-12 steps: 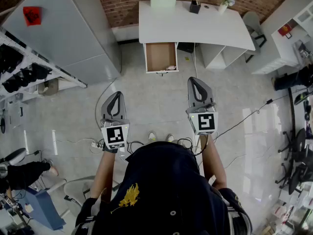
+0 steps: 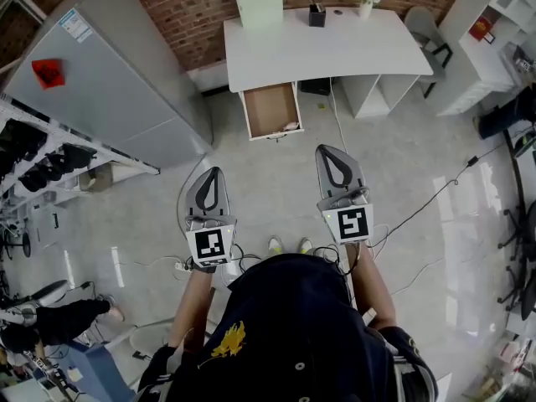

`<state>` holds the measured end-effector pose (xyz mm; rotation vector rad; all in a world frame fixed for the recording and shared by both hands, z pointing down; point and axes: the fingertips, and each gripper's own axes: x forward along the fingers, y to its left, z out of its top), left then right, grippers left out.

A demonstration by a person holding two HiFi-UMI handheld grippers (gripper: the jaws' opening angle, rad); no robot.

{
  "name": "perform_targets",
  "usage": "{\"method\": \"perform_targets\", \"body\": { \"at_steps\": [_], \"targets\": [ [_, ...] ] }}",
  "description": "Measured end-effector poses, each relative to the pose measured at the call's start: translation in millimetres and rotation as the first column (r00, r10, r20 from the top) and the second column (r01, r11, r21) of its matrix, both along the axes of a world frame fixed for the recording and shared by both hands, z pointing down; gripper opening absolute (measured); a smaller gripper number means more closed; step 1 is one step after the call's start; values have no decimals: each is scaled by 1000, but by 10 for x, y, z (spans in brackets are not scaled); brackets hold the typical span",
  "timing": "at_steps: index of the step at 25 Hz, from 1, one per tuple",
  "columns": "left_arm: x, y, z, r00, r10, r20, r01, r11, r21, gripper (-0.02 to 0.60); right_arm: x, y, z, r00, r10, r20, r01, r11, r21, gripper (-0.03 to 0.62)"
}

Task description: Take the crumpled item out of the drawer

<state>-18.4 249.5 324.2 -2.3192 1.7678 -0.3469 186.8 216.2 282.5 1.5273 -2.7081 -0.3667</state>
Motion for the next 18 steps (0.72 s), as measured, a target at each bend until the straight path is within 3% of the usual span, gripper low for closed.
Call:
{"method": "perform_targets", "body": {
  "at_steps": [2,3,4,10,18],
  "targets": [
    [126,-18,26,1000,2,1,-2,1000,-16,18,171,-32,63,999,19,40,-18,999,-28,28],
    [189,-30,35,1000,2,1,-2,1000,-22,18,256,-63,110,997,25,69,-22,999,-44,209],
    [255,-42,41,1000,0,1,0,1000,-25,18,326,-93,155,995,23,94,-17,998,-58,577],
    [605,-28,97,1000,-29,7,29,999,-34,18,594,-148,449,998,-14,58,21,993,-119,575],
    [501,-178,281,995,-98,-13,97,993,-72,18,538,-505,568,998,-59,28,62,988,-138,575]
  ]
}}
